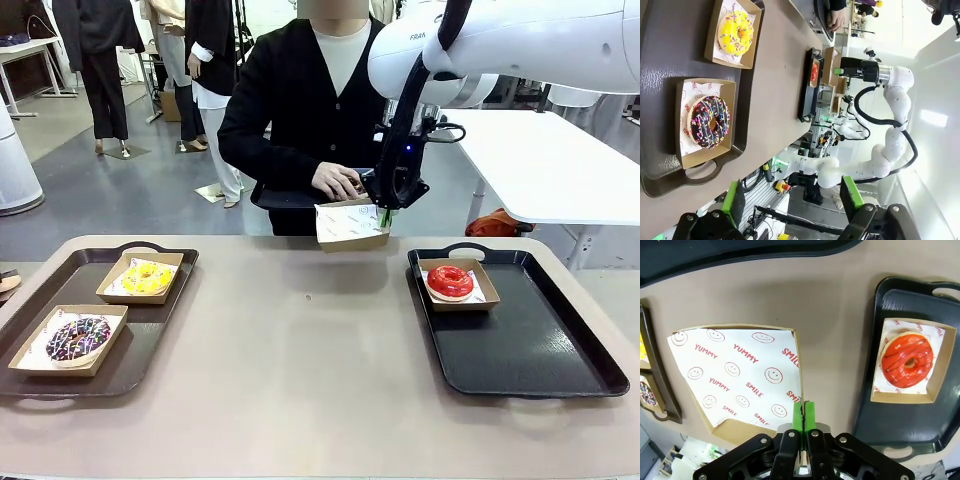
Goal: Individually package the donuts and arrange them on the tray.
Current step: Place the picked Paper togo box on the Handle tray while simultaneously picking up another Paper togo box from the table with the other hand, then place the picked Paper togo box on the Handle tray.
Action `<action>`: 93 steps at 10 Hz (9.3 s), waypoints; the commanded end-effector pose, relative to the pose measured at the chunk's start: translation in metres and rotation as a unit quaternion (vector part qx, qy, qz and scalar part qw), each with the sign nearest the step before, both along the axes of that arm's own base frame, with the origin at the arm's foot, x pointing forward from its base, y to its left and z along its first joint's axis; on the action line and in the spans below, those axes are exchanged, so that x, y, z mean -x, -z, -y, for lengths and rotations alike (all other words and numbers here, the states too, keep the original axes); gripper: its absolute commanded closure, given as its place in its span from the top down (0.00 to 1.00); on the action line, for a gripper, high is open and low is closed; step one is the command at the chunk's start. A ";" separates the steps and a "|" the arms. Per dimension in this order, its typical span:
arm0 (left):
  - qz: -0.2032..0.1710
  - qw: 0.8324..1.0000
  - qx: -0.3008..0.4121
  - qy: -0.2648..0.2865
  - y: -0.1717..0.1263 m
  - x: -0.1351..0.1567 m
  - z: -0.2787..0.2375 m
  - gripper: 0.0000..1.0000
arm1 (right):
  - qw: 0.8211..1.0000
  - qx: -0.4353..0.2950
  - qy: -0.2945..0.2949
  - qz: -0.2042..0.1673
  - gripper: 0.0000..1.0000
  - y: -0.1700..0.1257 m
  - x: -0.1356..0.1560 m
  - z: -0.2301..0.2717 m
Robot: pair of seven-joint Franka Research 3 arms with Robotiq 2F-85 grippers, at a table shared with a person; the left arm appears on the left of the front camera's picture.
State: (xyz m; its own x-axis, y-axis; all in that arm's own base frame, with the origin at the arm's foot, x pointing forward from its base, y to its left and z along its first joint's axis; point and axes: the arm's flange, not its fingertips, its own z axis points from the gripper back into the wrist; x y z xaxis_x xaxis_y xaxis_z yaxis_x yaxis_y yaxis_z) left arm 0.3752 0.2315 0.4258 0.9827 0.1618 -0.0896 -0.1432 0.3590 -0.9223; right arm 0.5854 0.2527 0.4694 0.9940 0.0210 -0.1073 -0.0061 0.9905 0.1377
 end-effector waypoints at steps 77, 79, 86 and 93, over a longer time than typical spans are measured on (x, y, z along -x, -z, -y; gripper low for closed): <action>-0.004 1.000 -0.005 -0.004 -0.001 0.002 0.000 1.00 | 0.942 -0.303 -0.127 0.067 1.00 0.036 0.203 0.369; -0.004 1.000 -0.005 -0.004 -0.001 0.002 0.000 1.00 | 0.905 -0.401 -0.096 0.106 1.00 0.024 0.210 0.421; -0.004 1.000 -0.005 -0.004 -0.001 0.002 0.000 1.00 | 0.794 -0.601 0.025 0.090 1.00 0.102 0.199 0.557; -0.004 1.000 -0.005 -0.004 -0.001 0.002 0.000 1.00 | 0.797 -0.598 0.036 0.079 1.00 0.115 0.205 0.552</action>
